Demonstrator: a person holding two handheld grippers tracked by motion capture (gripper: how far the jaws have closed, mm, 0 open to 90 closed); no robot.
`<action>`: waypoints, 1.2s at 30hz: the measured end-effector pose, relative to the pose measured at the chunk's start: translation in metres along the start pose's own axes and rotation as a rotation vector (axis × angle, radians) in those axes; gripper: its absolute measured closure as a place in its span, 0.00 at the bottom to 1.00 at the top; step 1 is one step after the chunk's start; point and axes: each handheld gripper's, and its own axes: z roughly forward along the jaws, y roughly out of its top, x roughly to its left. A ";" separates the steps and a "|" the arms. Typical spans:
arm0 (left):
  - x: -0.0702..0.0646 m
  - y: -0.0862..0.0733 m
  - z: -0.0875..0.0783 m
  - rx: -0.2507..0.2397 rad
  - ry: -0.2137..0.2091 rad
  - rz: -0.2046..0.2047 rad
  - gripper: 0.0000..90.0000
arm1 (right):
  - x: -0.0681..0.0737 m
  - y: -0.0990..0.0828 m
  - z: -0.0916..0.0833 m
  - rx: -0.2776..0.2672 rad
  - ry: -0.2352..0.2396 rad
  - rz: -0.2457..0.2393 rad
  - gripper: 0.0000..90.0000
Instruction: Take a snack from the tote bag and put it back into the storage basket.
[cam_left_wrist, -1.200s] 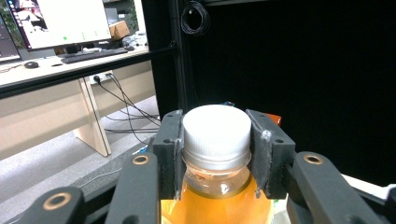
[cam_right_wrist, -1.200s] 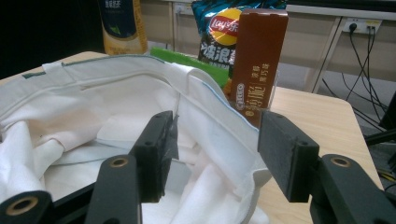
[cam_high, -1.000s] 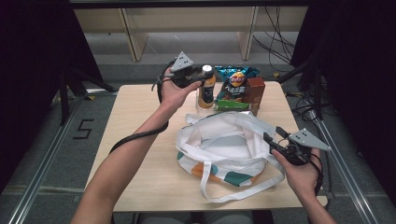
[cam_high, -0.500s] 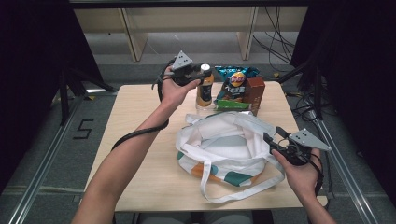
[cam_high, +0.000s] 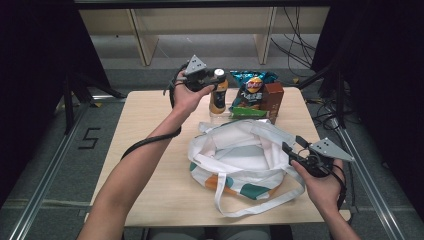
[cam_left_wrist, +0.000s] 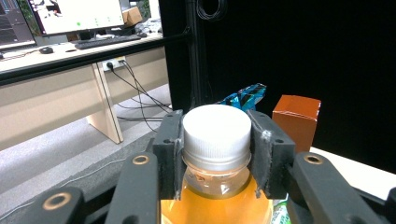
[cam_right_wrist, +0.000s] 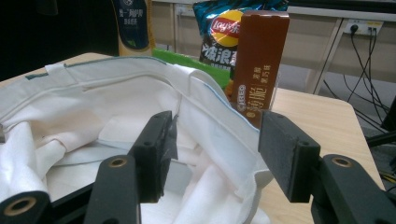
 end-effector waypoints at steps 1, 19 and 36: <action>0.000 0.000 0.000 0.001 0.001 0.001 0.65 | 0.000 0.000 0.000 0.000 0.000 0.000 0.51; 0.001 -0.002 0.007 0.006 -0.004 0.009 0.65 | 0.000 0.000 0.000 -0.012 -0.006 -0.012 0.51; 0.002 -0.005 0.014 0.022 -0.010 0.004 0.65 | 0.000 0.000 0.000 -0.010 -0.004 -0.009 0.51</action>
